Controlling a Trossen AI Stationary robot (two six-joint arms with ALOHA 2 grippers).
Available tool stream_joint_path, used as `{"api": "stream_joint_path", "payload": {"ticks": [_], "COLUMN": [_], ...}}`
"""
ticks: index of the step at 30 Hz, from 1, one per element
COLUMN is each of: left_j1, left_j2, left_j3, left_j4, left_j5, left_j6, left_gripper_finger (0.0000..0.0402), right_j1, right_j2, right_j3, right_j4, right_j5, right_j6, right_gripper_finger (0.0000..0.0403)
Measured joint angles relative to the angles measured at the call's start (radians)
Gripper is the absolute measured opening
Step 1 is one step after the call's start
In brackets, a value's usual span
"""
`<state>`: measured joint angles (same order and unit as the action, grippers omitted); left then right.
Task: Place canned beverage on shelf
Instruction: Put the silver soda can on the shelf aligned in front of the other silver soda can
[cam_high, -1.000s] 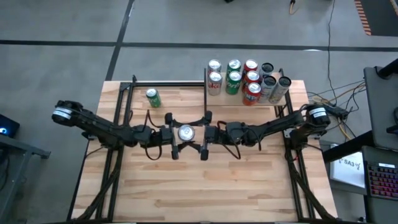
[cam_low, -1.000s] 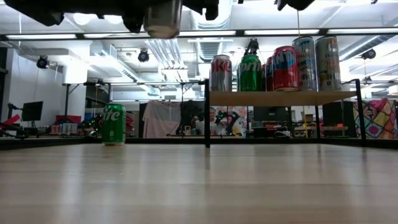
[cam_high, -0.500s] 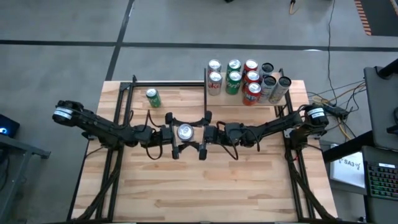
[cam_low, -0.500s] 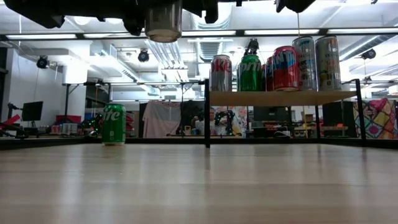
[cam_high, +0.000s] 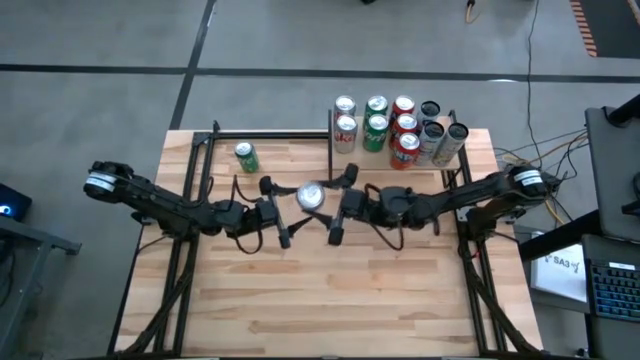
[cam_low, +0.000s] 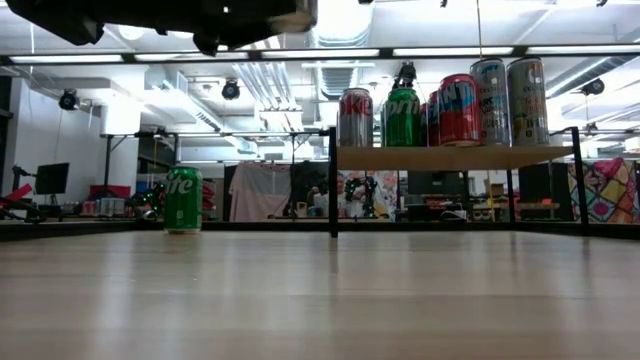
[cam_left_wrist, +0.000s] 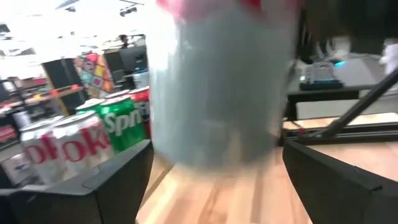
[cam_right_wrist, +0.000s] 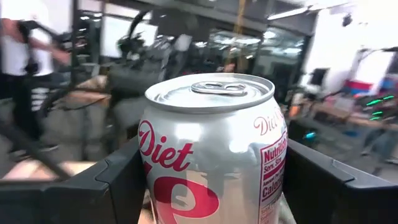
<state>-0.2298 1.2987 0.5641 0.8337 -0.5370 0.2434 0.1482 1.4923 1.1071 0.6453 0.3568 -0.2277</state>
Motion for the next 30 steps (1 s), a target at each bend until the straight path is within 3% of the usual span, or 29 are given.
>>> {"api": "stream_joint_path", "payload": {"ticks": [6,10,17,30], "left_j1": [0.0,0.012,0.022,0.115], "left_j2": [-0.005,-0.005,-0.039,-0.207], "left_j3": [-0.002,-0.002,-0.002,-0.002], "left_j4": [-0.006,-0.014,-0.07,-0.277], "left_j5": [-0.112,-0.203,-0.128,-0.132], "left_j6": [0.01,0.01,0.016,-0.022], "left_gripper_finger": [0.0343,0.0343,0.0326,0.0284], "right_j1": [-0.001,-0.005,-0.013,-0.011], "right_j2": [-0.093,-0.131,-0.181,-0.215], "right_j3": [0.031,0.03,-0.014,-0.182], "right_j4": [-0.114,-0.195,-0.26,-0.27], "right_j5": [0.147,0.181,0.229,0.384], "right_j6": [-0.049,-0.047,0.041,0.263], "right_gripper_finger": [0.0281,0.0281,0.0281,0.0281]}}
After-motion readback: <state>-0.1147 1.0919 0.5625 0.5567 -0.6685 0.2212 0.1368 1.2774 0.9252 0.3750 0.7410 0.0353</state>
